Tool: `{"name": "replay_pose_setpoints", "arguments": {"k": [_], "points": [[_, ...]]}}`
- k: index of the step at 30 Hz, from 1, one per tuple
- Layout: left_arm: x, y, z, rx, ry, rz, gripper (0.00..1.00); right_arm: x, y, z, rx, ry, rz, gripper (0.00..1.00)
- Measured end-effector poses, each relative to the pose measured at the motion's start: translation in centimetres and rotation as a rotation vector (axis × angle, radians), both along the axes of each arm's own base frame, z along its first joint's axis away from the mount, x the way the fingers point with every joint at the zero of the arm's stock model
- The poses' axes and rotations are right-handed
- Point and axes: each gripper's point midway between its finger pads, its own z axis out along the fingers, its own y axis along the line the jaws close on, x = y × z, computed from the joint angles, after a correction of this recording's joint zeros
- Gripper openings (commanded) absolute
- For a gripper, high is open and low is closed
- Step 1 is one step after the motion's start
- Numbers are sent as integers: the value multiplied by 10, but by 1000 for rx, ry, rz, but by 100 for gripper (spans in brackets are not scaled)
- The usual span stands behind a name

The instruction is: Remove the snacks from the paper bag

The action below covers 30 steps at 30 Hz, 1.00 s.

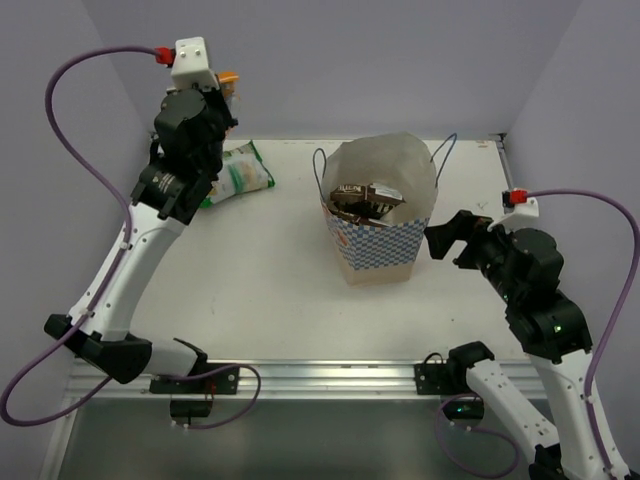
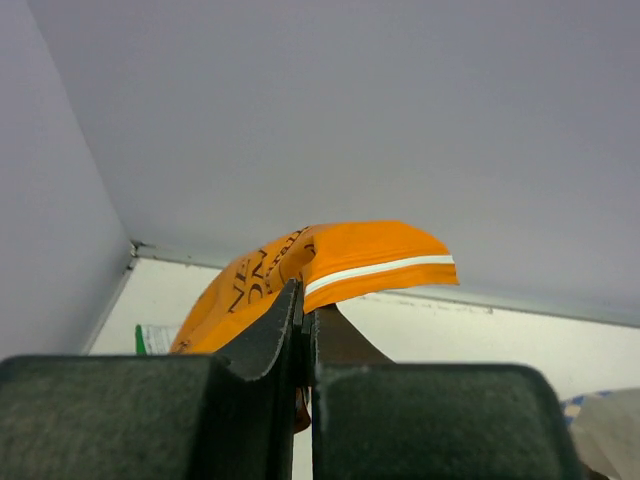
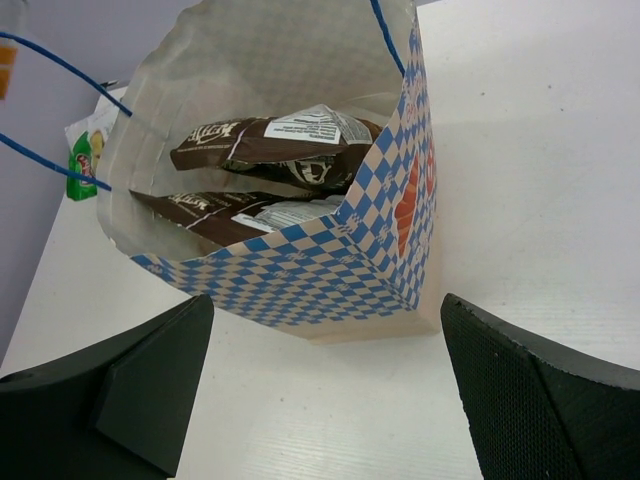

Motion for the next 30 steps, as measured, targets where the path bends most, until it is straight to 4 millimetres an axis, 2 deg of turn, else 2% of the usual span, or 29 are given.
{"name": "replay_pose_setpoints", "arguments": {"k": [5, 9, 12, 15, 19, 20, 21, 23, 24, 25, 26, 27, 29, 30], "points": [[4, -21, -53, -58, 127, -94, 0, 1, 2, -2, 1, 0, 12, 99], [6, -46, -112, -110, 261, -184, 0, 1, 6, -7, -2, 12, 33, 99], [3, -51, -168, -155, 369, -204, 0, 1, 7, -7, -3, 13, 43, 99], [-5, -33, -233, -210, 483, -169, 0, 1, 10, -8, 0, 15, 57, 99], [-22, 21, -317, -308, 612, -33, 0, 2, 13, -13, -2, 29, 70, 99], [-26, 36, -334, -333, 628, 8, 4, 2, 13, -13, -2, 31, 73, 99], [-29, 48, -346, -354, 640, 42, 21, 3, 14, -14, -2, 34, 77, 99], [-40, 68, -373, -392, 677, 100, 40, 2, 15, -14, -3, 37, 87, 99], [-45, 74, -383, -407, 697, 117, 58, 2, 16, -15, -4, 37, 89, 99], [-50, 78, -391, -421, 715, 127, 66, 3, 16, -15, -7, 38, 91, 99], [-53, 80, -395, -433, 726, 130, 74, 3, 16, -15, -11, 39, 93, 99], [-54, 82, -397, -442, 732, 132, 87, 4, 16, -15, -15, 40, 95, 99], [-52, 83, -393, -452, 728, 118, 98, 5, 16, -13, -29, 37, 100, 99], [-51, 82, -390, -452, 728, 113, 100, 6, 16, -11, -37, 33, 103, 99]]}}
